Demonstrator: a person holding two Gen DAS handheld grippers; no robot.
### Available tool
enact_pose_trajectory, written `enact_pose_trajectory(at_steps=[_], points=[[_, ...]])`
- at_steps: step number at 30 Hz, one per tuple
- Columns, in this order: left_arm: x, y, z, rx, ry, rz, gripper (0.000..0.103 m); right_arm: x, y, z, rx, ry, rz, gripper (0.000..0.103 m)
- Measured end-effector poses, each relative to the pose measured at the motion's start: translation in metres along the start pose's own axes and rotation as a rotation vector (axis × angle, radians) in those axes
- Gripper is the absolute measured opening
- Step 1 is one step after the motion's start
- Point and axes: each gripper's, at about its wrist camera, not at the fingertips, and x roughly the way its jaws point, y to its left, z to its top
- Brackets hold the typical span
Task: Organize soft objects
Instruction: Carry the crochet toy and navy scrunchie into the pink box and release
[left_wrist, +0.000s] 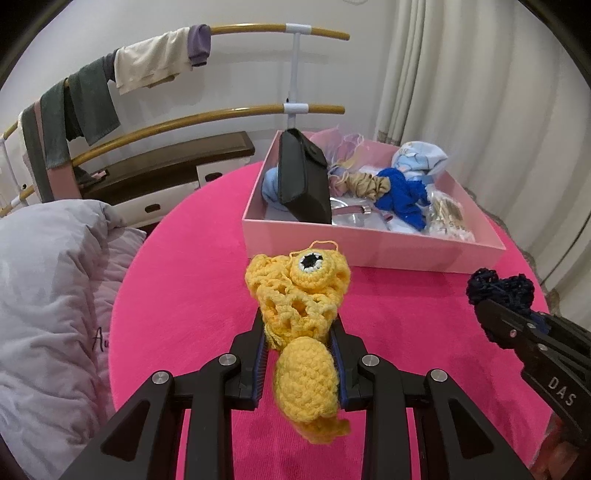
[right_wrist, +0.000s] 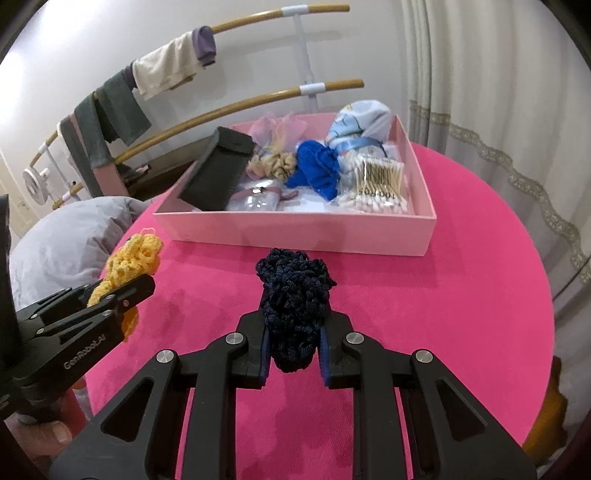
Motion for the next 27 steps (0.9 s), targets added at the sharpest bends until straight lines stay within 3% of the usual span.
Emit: enact_pose_trajectory(at_steps=[27], points=[[-0.177,-0.028,-0.044,0.039,-0.193,0.004,0.026,-0.111,0.016,-0.013,-0.026,-0.183,0.036,0.018]])
